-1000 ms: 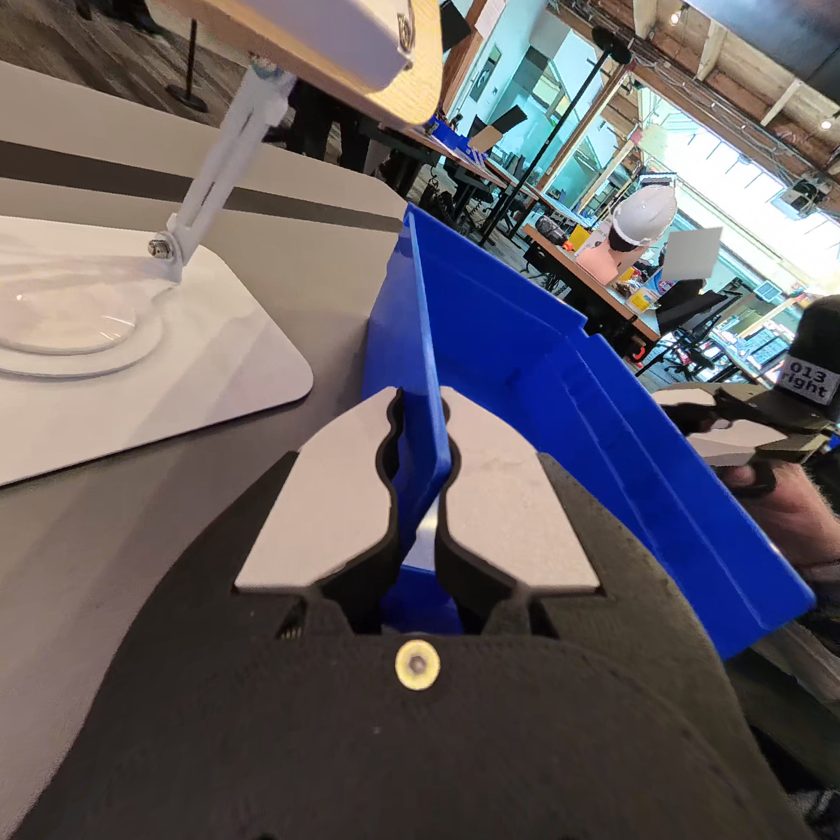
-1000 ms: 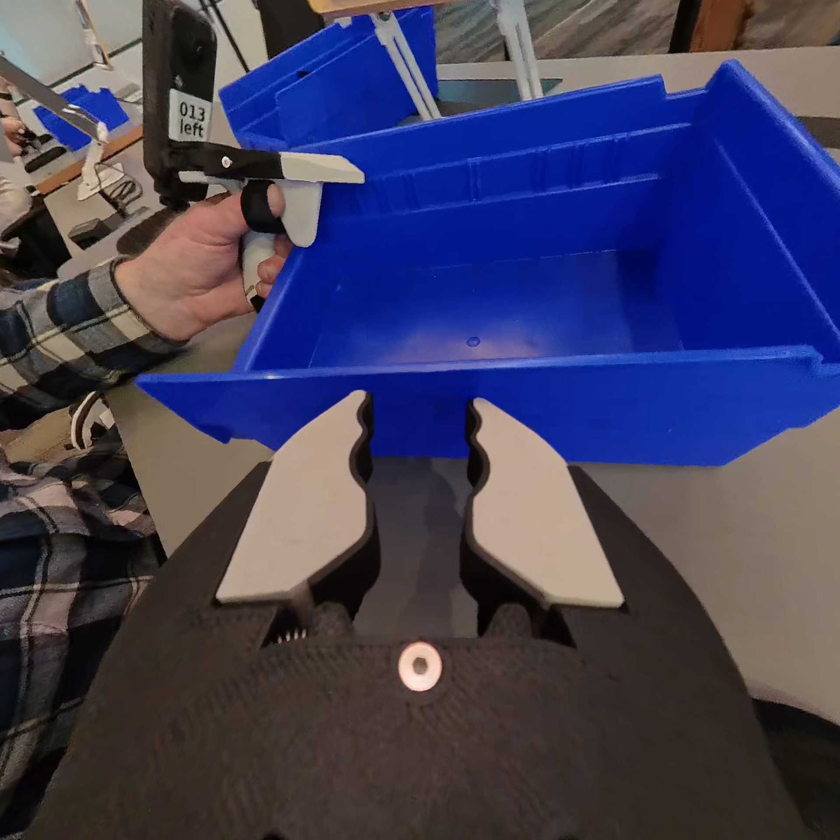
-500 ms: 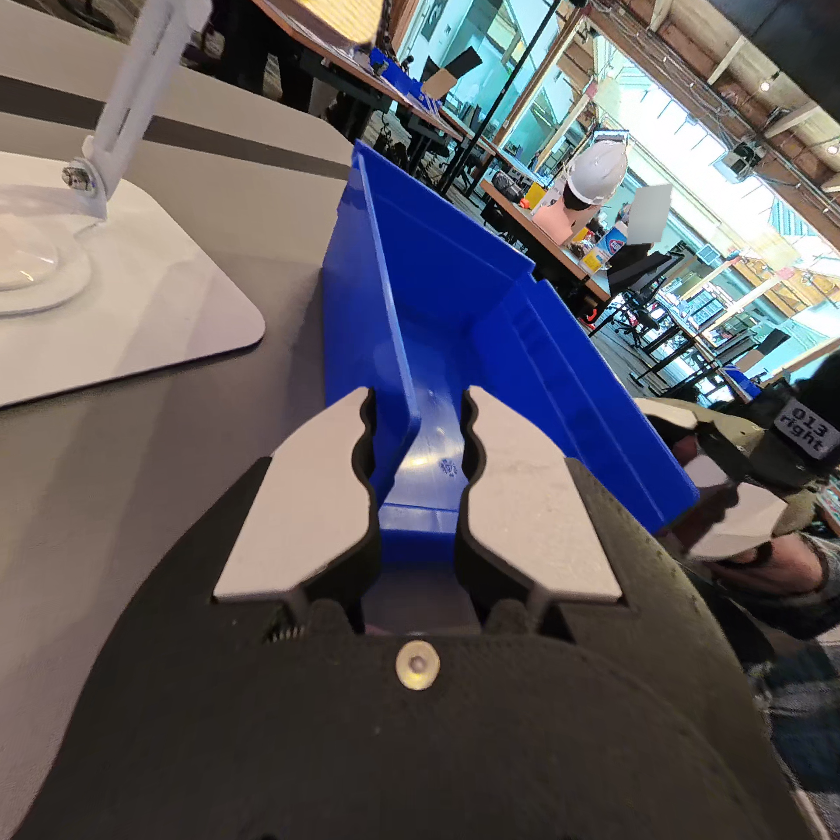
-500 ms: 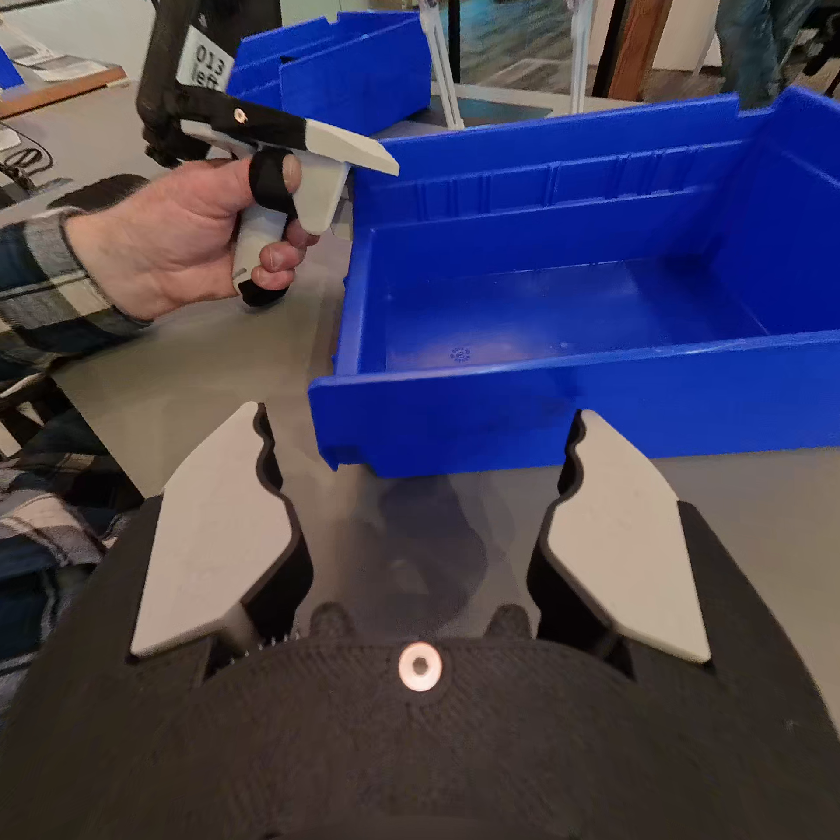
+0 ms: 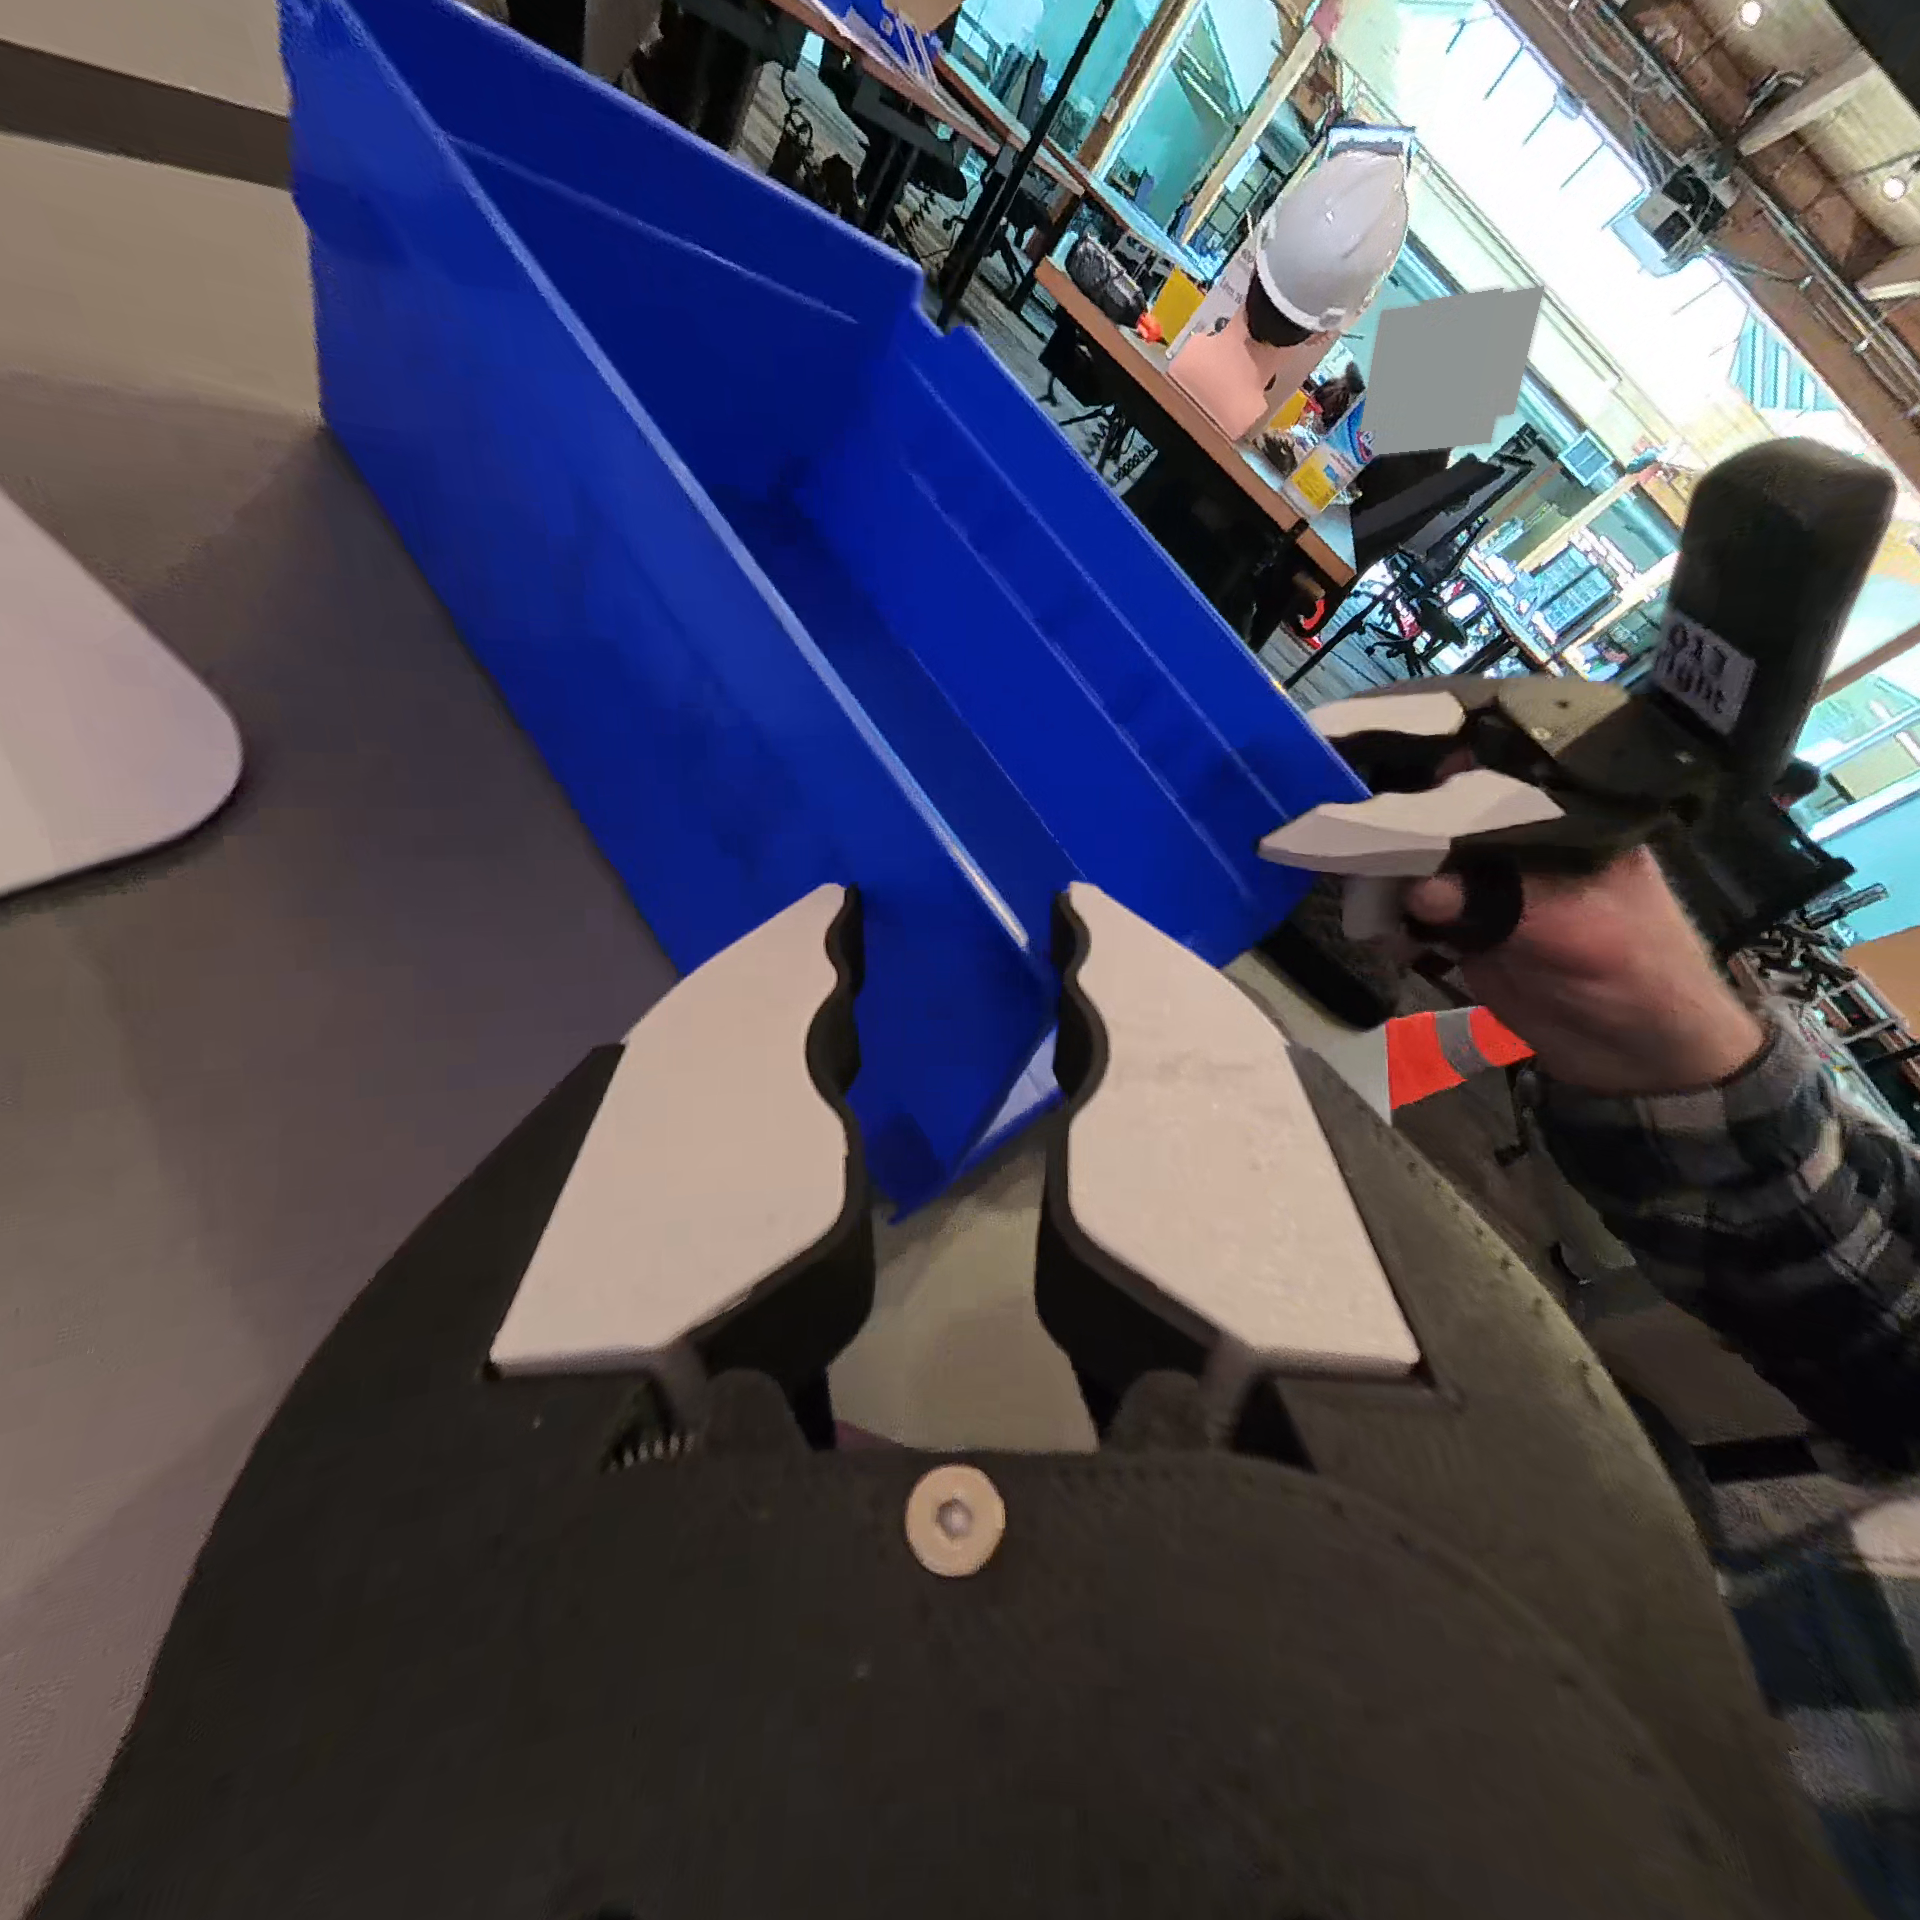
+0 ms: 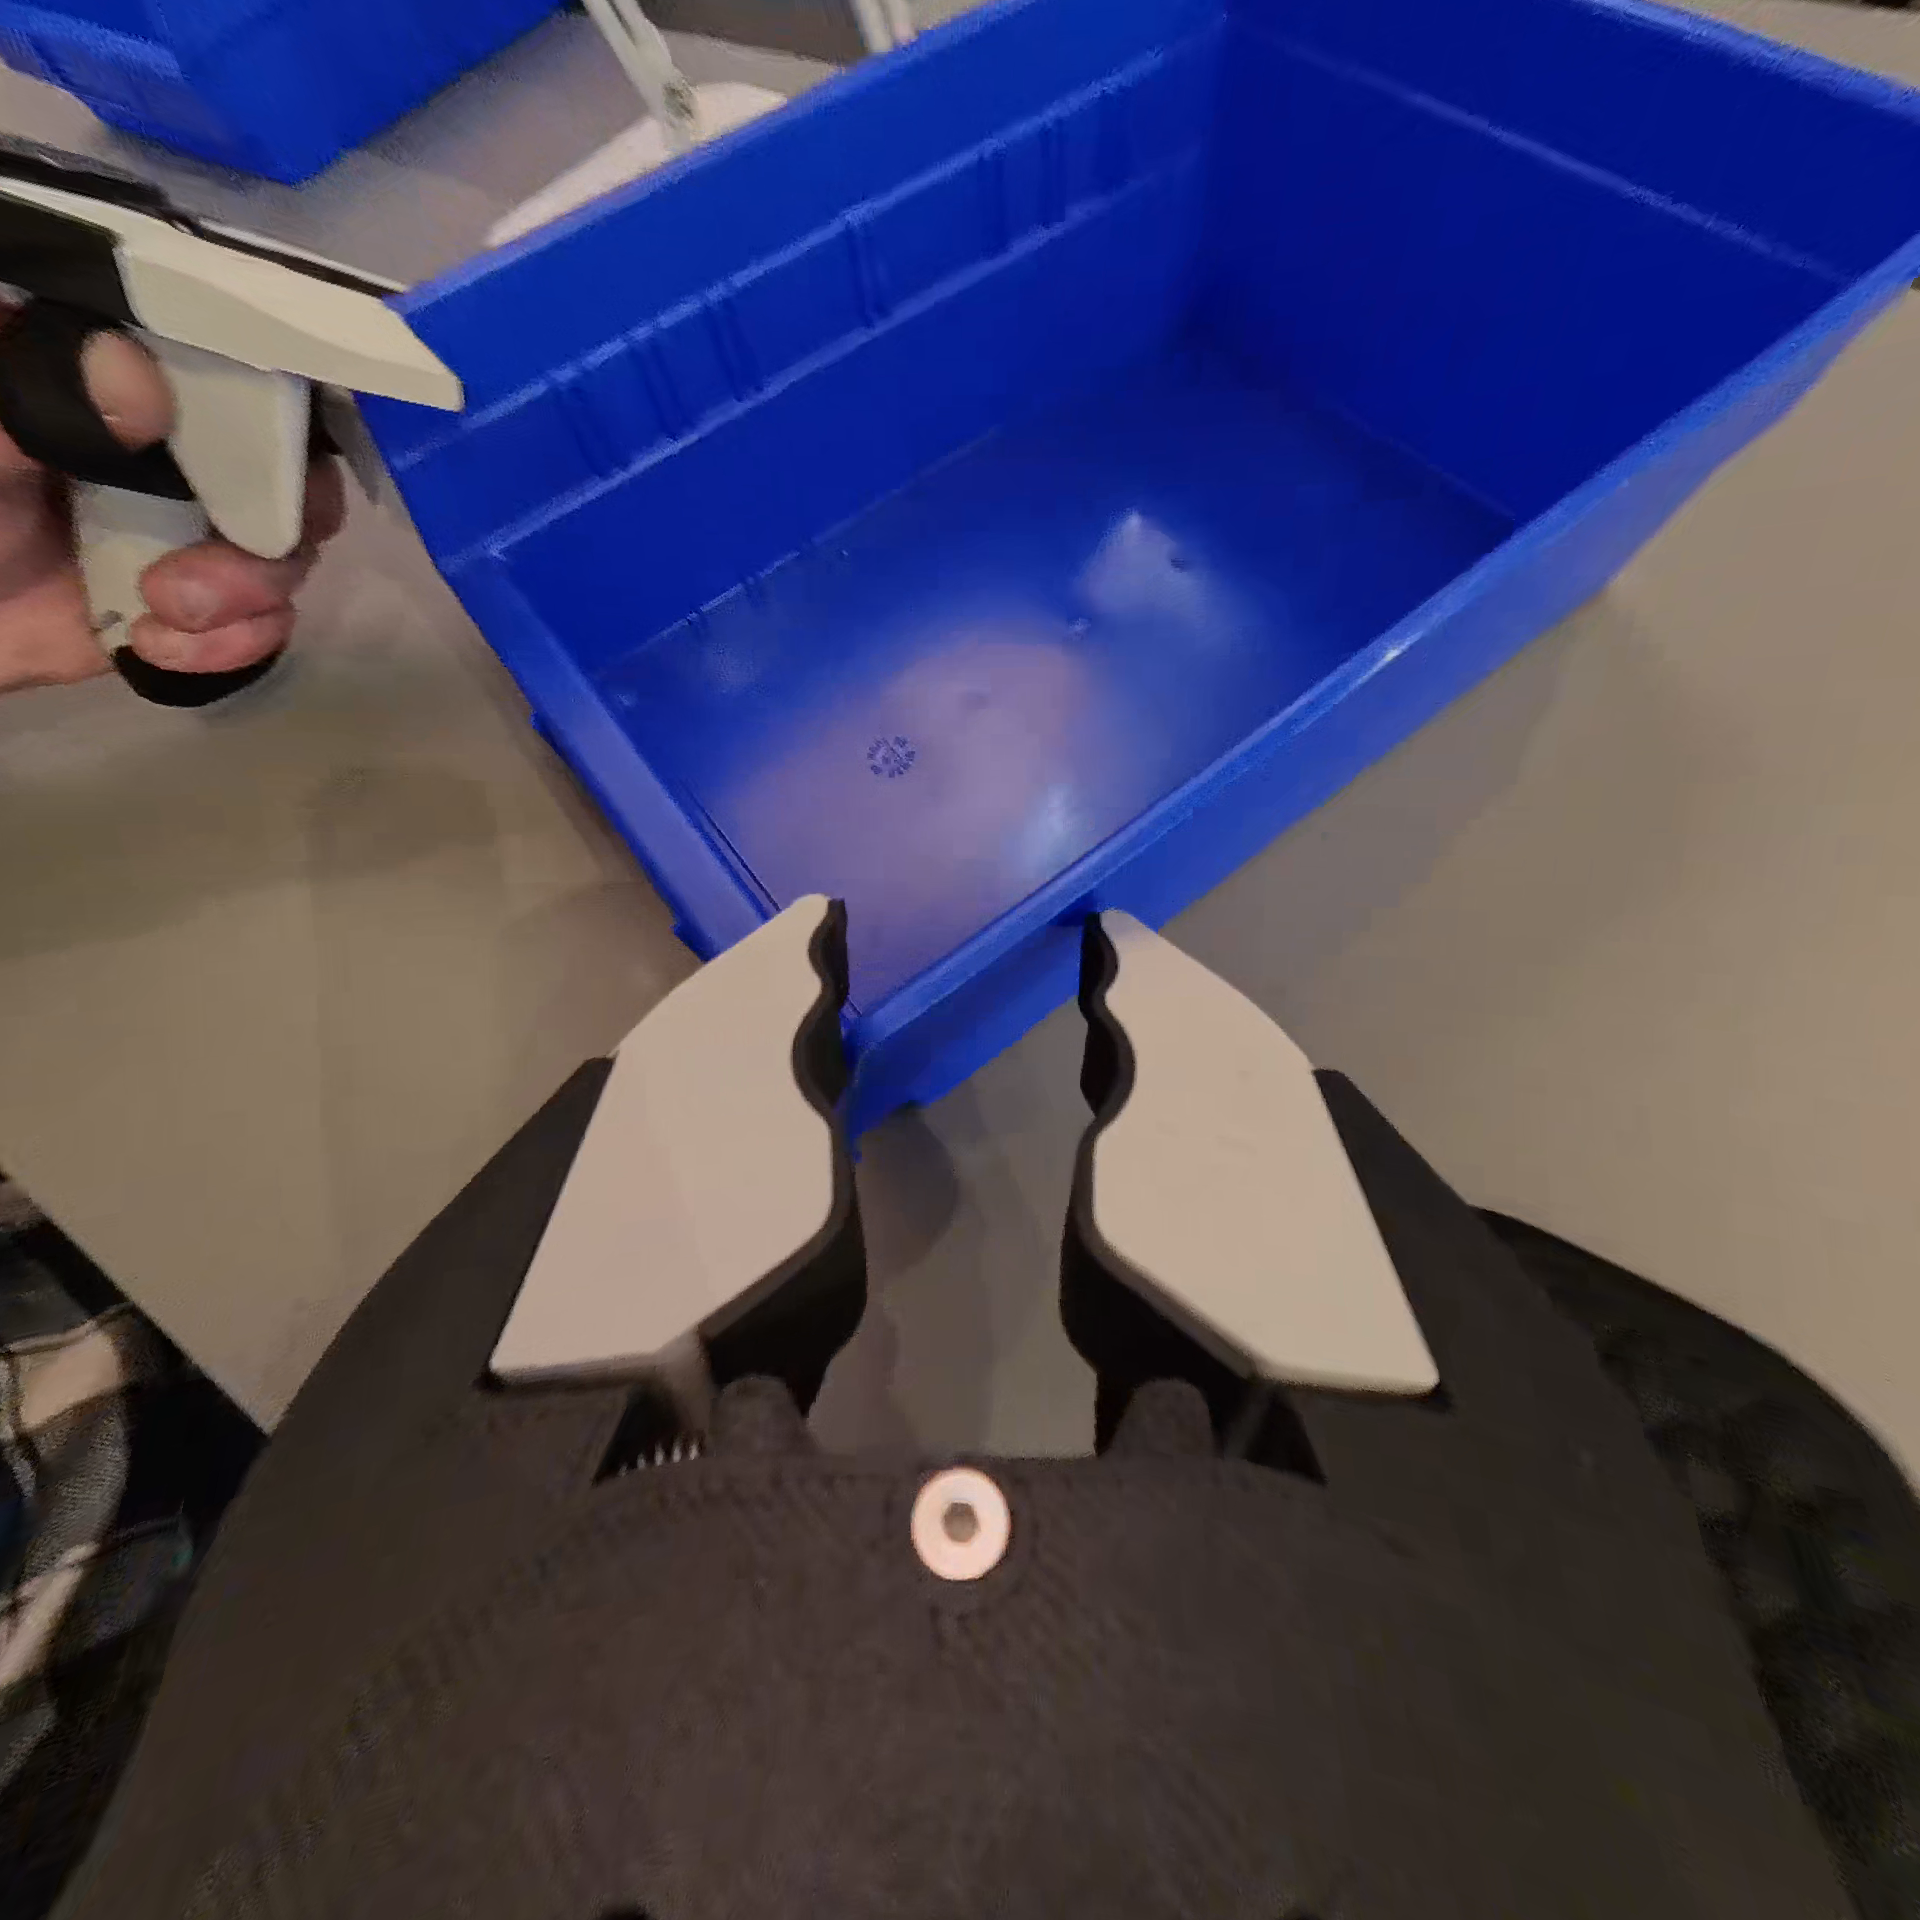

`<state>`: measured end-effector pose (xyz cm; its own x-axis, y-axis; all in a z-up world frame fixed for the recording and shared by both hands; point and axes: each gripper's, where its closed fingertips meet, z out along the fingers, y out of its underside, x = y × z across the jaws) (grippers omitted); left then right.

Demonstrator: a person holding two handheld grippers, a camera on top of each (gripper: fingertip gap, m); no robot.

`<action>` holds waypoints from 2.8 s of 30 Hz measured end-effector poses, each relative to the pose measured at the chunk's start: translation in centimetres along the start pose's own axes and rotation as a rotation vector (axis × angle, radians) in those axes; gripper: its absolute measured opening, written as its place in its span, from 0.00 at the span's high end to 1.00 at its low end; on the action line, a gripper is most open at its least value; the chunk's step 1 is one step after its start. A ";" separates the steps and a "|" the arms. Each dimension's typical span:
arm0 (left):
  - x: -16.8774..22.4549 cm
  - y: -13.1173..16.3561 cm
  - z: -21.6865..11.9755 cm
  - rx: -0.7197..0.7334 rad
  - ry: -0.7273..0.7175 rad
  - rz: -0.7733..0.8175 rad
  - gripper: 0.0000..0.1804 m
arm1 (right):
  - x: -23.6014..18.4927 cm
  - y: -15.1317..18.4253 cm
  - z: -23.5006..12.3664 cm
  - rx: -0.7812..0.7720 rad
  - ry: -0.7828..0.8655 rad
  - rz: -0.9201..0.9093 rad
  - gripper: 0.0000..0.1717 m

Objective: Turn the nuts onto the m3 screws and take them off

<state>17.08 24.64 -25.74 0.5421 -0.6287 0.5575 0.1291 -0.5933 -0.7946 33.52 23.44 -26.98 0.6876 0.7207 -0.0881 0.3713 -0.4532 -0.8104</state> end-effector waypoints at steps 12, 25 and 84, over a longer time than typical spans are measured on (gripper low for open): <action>-0.1 -4.2 12.0 0.050 0.017 -0.110 0.77 | 16.7 -1.9 1.0 -0.205 0.126 -0.052 0.91; -3.1 -8.0 17.4 0.081 -0.020 -0.110 0.76 | 25.4 -5.3 4.7 -0.233 0.179 -0.053 0.95; -16.4 -6.1 -11.0 0.058 -0.931 0.431 0.61 | -7.0 -14.2 20.7 0.048 0.224 -0.529 0.61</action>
<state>-1.69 33.03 -27.40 0.9778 -0.1287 -0.1657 -0.2022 -0.3689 -0.9072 10.50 35.65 -26.88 0.5333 0.7118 0.4571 0.6757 -0.0334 -0.7364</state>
